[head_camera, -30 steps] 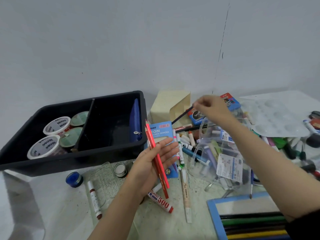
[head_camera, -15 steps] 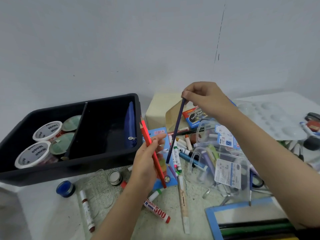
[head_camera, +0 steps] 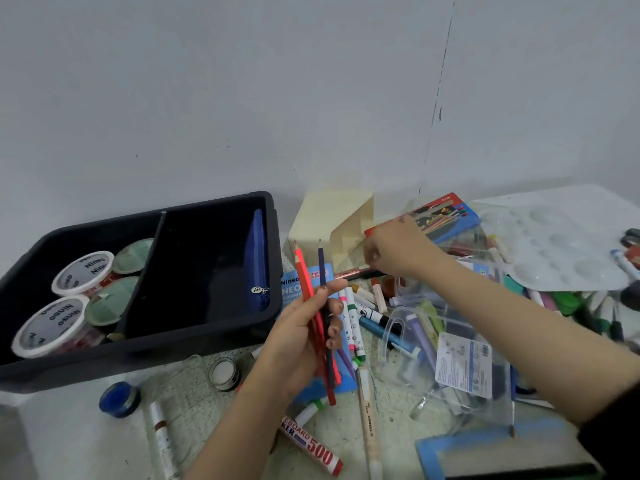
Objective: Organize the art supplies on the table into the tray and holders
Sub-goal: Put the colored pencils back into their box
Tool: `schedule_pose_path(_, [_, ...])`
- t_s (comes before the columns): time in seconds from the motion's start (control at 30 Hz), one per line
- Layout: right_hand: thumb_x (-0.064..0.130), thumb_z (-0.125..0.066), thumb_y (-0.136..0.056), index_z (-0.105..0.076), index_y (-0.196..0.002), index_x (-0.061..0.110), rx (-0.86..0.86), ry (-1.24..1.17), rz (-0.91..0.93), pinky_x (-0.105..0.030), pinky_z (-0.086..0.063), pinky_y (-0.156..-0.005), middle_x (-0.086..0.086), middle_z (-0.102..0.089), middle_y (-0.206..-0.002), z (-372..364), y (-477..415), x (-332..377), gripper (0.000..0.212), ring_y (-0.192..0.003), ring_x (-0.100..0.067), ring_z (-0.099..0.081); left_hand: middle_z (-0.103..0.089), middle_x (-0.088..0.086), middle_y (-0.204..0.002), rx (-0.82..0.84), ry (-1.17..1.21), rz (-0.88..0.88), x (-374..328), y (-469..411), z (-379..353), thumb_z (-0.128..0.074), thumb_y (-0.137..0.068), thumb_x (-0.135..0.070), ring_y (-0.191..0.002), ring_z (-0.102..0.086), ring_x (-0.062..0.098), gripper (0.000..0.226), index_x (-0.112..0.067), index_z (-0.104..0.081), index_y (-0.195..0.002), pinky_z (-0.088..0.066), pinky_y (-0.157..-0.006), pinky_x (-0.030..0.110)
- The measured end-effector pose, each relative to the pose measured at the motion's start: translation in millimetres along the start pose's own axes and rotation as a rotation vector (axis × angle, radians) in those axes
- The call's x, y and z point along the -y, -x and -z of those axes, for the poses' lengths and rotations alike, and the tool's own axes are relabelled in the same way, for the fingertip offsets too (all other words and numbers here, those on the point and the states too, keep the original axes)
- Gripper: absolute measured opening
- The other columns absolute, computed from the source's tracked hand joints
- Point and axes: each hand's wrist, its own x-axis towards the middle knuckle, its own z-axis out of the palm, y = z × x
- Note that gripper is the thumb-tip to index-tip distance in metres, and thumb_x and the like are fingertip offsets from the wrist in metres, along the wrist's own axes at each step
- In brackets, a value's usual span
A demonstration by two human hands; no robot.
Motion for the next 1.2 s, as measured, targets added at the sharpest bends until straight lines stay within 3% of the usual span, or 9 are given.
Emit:
schedule_pose_path(0.2, [0.018, -0.055, -0.084, -0.069, -0.09, 0.023, -0.038, 0.225, 0.09, -0.037, -0.03, -0.086, 0.001, -0.062, -0.093, -17.1, -8.1, 5.9, 0.016, -0.095, -0.022, -0.054, -0.064, 0.004, -0.07, -0.043, -0.021, 0.021, -2.9, -2.2, 2.7, -0.041, -0.098, -0.02, -0.053, -0.054, 0.013, 0.029, -0.004, -0.063, -0.108, -0.044, -0.046, 0.021])
schedule_pose_path(0.43, [0.015, -0.052, -0.086, -0.066, -0.089, 0.024, -0.04, 0.21, 0.155, -0.036, -0.026, -0.082, 0.003, -0.057, -0.088, -17.7, -10.0, 3.2, 0.017, -0.095, -0.022, -0.053, -0.069, 0.007, -0.077, -0.066, -0.011, 0.04, -3.4, -4.5, 0.8, -0.039, -0.099, -0.019, -0.057, -0.061, 0.015, 0.029, -0.005, -0.064, -0.105, -0.048, -0.048, 0.023])
schedule_pose_path(0.6, [0.014, -0.045, -0.092, -0.053, -0.1, 0.023, -0.133, 0.079, 0.18, -0.035, -0.025, -0.082, 0.005, -0.06, -0.082, -20.2, -11.2, -5.4, 0.015, -0.085, -0.02, -0.054, -0.072, 0.015, -0.095, -0.069, 0.027, 0.054, 0.0, -6.1, 0.4, -0.037, -0.1, -0.018, -0.07, -0.069, 0.02, 0.031, -0.003, -0.064, -0.106, -0.057, -0.057, 0.027])
schedule_pose_path(0.77, [0.005, -0.044, -0.092, -0.046, -0.101, 0.02, -0.244, 0.009, 0.257, -0.037, -0.033, -0.091, 0.003, -0.058, -0.075, -16.9, -3.7, -9.3, 0.018, -0.071, -0.022, -0.048, -0.071, 0.016, -0.103, -0.081, 0.032, 0.068, 2.8, -3.7, 1.7, -0.035, -0.101, -0.019, -0.084, -0.071, 0.024, 0.032, -0.004, -0.062, -0.109, -0.059, -0.068, 0.031])
schedule_pose_path(0.97, [-0.004, -0.059, -0.081, -0.056, -0.097, 0.014, -0.565, -0.112, 0.429, -0.03, -0.035, -0.066, -0.001, -0.062, -0.087, -7.8, 19.6, 1.8, 0.024, -0.072, -0.022, -0.051, -0.07, 0.017, -0.104, -0.118, 0.085, 0.105, 1.4, 1.4, -0.2, -0.035, -0.1, -0.02, -0.091, -0.07, 0.026, 0.033, -0.003, -0.062, -0.109, -0.058, -0.074, 0.033])
schedule_pose_path(1.07, [0.005, -0.052, -0.089, -0.056, -0.097, 0.01, -0.715, -0.236, 0.488, -0.03, -0.037, -0.065, -0.004, -0.061, -0.091, -0.2, 41.5, 15.0, 0.011, -0.076, -0.022, -0.052, -0.07, 0.018, -0.103, -0.113, 0.089, 0.106, 1.3, 4.3, -1.1, -0.036, -0.1, -0.019, -0.091, -0.07, 0.027, 0.032, -0.002, -0.062, -0.108, -0.058, -0.075, 0.034])
schedule_pose_path(1.2, [0.017, -0.048, -0.091, -0.056, -0.097, 0.009, -0.778, -0.613, 0.299, -0.022, -0.039, -0.069, 0.013, -0.052, -0.083, 15.9, 71.8, 35.3, 0.013, -0.076, -0.01, -0.05, -0.07, 0.017, -0.103, -0.129, 0.066, 0.097, 3.8, 7.8, -3.6, -0.035, -0.1, -0.017, -0.093, -0.069, 0.024, 0.032, -0.002, -0.063, -0.104, -0.056, -0.078, 0.034])
